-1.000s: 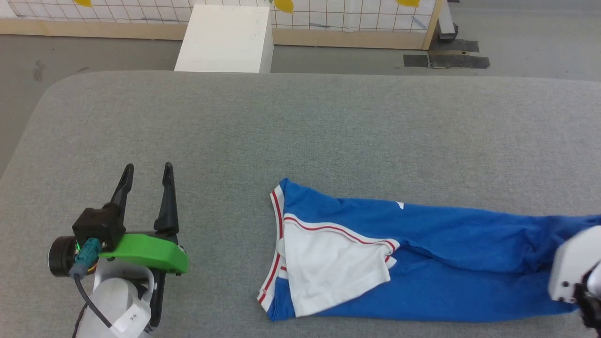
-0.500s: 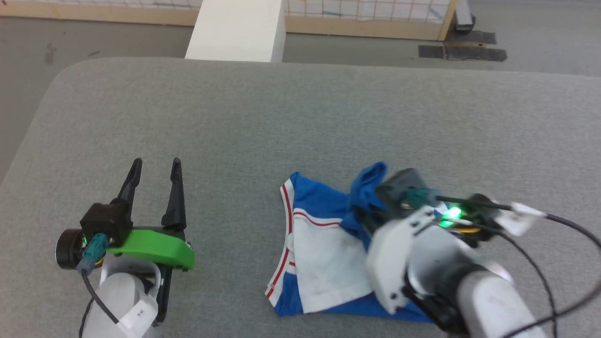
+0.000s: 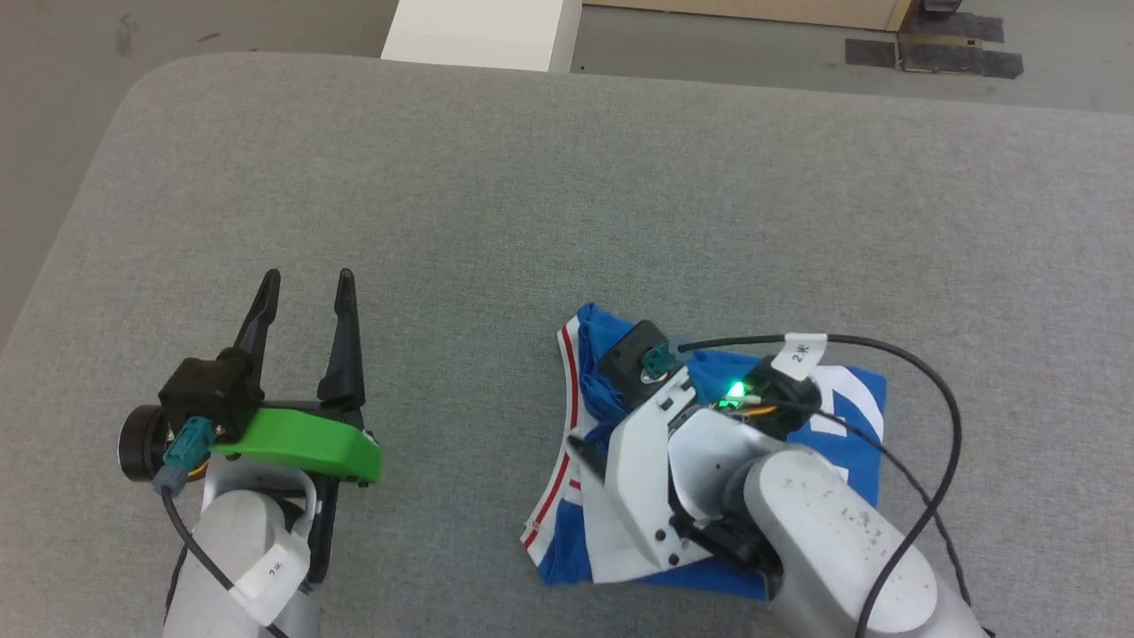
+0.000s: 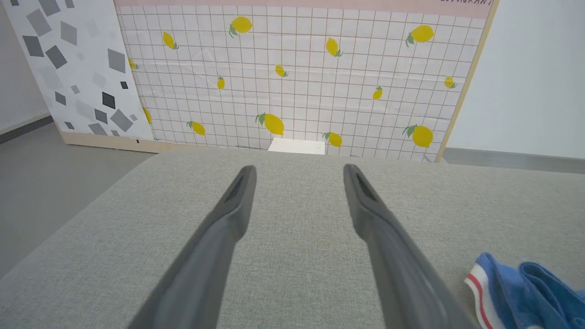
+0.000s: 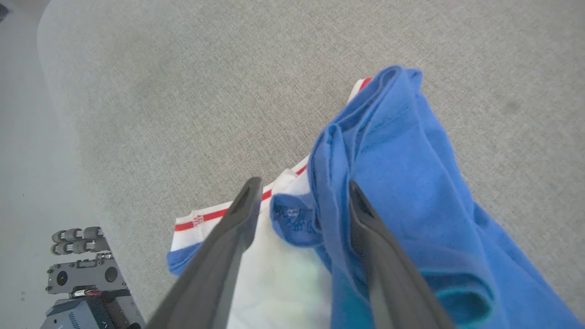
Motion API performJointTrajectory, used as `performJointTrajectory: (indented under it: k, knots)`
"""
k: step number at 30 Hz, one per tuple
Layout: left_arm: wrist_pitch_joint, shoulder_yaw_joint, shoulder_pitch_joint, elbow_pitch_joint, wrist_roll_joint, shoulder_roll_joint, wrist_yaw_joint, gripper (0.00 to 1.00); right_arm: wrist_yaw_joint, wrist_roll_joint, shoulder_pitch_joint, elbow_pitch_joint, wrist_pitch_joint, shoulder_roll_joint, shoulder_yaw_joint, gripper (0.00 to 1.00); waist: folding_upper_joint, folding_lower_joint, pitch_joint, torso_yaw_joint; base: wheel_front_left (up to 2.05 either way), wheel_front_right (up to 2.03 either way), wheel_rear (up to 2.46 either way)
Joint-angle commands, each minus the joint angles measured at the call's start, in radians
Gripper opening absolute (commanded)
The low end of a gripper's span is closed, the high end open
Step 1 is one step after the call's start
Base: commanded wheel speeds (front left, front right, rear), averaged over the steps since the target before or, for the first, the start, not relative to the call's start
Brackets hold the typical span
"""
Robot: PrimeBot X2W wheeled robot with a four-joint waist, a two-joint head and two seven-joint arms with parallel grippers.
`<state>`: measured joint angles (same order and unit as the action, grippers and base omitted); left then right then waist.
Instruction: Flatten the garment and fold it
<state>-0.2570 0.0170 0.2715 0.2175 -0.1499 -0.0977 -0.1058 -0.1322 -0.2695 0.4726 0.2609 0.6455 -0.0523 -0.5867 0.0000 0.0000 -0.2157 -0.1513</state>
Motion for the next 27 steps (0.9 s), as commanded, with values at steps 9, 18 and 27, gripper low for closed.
performJointTrajectory:
  k: [9,18,27]
  knots:
    - [-0.005,0.034,-0.033,0.002,0.018,0.000,-0.008,1.00,0.002,-0.075,-0.066,-0.176,-0.240,0.002,0.086,1.00,0.0000,0.0000,0.067,0.049,0.00,0.00,0.00]
    - [-0.005,0.072,-0.073,-0.013,0.023,-0.010,-0.005,1.00,0.002,-0.034,-0.289,-0.418,-0.602,0.002,0.438,1.00,0.0000,0.0000,0.100,0.100,0.00,0.00,0.00]
    - [-0.005,0.074,-0.081,-0.017,0.031,-0.009,-0.007,1.00,0.002,-0.098,-0.452,-0.309,-0.579,0.002,0.635,1.00,0.0000,0.0000,0.100,0.112,0.00,0.00,0.00]
